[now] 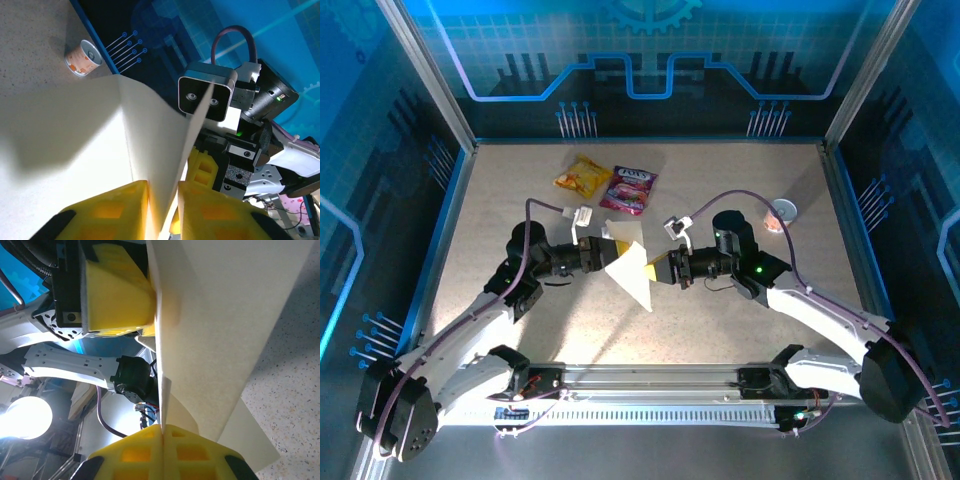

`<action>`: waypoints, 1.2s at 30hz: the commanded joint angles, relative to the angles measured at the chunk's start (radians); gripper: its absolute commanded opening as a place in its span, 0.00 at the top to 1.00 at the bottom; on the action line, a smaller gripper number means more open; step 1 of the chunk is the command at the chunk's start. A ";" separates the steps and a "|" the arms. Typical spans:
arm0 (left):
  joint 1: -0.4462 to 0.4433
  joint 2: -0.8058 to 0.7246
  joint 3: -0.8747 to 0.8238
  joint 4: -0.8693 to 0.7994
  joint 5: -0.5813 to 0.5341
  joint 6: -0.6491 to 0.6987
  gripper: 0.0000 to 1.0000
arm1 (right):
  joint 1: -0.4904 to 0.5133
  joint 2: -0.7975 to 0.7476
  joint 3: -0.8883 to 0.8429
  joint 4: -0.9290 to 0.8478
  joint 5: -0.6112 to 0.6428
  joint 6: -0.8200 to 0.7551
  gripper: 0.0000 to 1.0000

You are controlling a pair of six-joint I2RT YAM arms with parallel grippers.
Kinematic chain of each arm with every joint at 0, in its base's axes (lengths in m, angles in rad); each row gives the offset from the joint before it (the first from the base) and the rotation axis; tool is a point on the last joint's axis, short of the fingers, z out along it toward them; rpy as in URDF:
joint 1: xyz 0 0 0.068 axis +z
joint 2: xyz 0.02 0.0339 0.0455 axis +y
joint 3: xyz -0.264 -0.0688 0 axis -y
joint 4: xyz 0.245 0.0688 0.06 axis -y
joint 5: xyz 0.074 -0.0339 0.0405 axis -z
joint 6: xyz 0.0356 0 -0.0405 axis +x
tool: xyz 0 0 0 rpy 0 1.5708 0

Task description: Fold a paper plane with a square sheet of paper (fold left side to right side)

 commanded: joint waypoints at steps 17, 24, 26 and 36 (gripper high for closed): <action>-0.020 -0.004 0.014 0.093 -0.047 -0.023 0.96 | -0.094 -0.178 -0.093 -0.119 0.070 0.022 0.29; -0.033 0.016 0.030 0.097 -0.049 -0.021 0.97 | -0.037 -0.100 -0.127 0.074 -0.015 0.117 0.04; -0.037 0.022 0.032 0.097 -0.050 -0.020 0.97 | -0.020 -0.085 -0.117 0.114 -0.022 0.127 0.02; -0.049 0.044 0.041 0.109 -0.055 -0.033 0.97 | -0.014 -0.031 -0.087 0.253 -0.043 0.183 0.30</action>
